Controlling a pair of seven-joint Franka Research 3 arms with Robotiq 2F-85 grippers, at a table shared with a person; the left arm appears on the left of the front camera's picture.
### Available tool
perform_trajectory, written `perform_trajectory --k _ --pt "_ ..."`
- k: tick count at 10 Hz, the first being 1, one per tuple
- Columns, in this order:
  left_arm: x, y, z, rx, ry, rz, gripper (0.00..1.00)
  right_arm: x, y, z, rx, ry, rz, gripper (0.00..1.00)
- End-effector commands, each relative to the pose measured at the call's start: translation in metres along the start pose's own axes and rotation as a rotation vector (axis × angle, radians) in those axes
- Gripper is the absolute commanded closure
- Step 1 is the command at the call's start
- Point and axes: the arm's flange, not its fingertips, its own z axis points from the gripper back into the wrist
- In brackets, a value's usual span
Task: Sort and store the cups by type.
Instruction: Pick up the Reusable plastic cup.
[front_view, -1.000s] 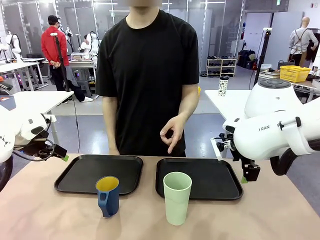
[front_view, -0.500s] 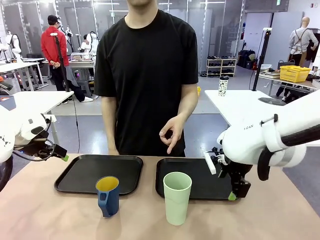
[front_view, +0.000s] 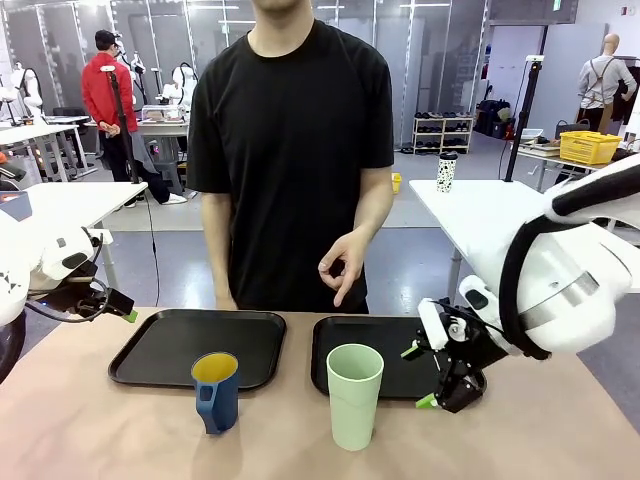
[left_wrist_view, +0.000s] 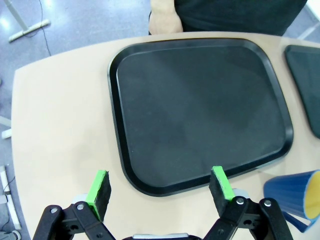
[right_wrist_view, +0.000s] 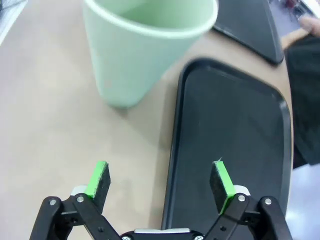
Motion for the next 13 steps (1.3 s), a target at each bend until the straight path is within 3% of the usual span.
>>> perform_trajectory --k 1,2,4,6,8,9,10,13 --pt "0.001 -0.001 0.002 0.0 -0.004 0.0 0.0 -0.041 0.01 -0.019 0.015 -0.195 0.021 0.0" --pt "0.001 -0.001 0.002 0.0 -0.004 0.0 0.0 -0.047 0.017 -0.022 -0.005 -0.299 0.021 0.0" --pt "0.001 -0.001 0.002 0.0 -0.004 0.0 0.0 -0.06 0.024 -0.029 0.0 -0.343 -0.004 0.0" --pt "0.001 -0.001 0.002 0.0 -0.004 0.0 0.0 -0.067 0.029 -0.039 -0.013 -0.457 0.007 0.0" --pt "0.001 -0.001 0.002 0.0 -0.004 0.0 0.0 -0.072 0.03 -0.051 0.005 -0.449 0.002 0.0" --pt "0.001 -0.001 0.002 0.0 -0.004 0.0 0.0 -0.065 0.027 -0.047 -0.014 -0.336 -0.01 0.0" --pt "0.001 -0.001 0.002 0.0 -0.004 0.0 0.0 -0.008 -0.003 0.009 0.03 -0.432 -0.042 0.0" --pt "0.001 -0.001 0.002 0.0 -0.004 0.0 0.0 -0.011 -0.002 0.004 0.032 -0.407 -0.046 0.0"
